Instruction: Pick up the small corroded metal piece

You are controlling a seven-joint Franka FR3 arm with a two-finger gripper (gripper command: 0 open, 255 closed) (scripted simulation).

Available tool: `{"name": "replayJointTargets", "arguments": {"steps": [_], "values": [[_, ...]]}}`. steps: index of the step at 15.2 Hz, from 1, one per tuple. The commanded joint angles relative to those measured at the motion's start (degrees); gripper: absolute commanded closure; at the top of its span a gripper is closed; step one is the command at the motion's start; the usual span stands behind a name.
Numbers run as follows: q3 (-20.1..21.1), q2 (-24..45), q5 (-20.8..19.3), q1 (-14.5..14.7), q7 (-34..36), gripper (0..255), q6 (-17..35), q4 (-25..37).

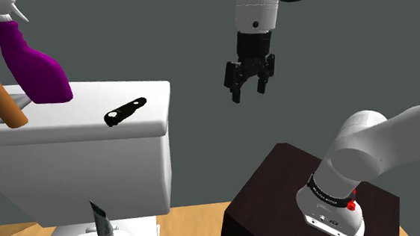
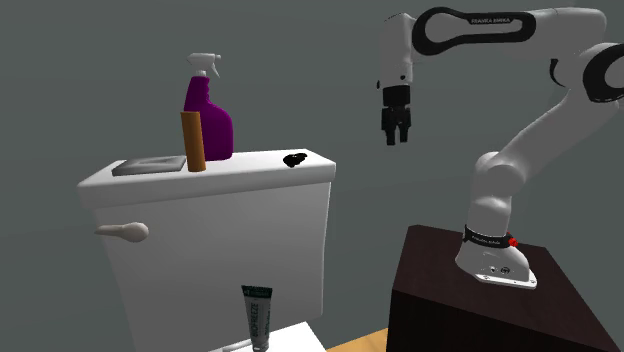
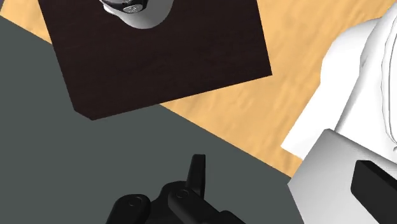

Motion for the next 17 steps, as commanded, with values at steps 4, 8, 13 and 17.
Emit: {"name": "replayJointTargets", "arguments": {"steps": [4, 8, 13, 17], "values": [[7.26, 6.08, 4.88, -2.38, 15.4, 0, 1.99, 6.04], [13.0, 12.64, 6.63, -4.9, 27.49, 0, 4.27, 12.28], [20.3, 22.86, 5.45, -8.25, 43.27, 0, 7.43, 21.6], [26.07, 33.09, 0.87, -10.14, 56.92, 0, 9.71, 30.33]]}}
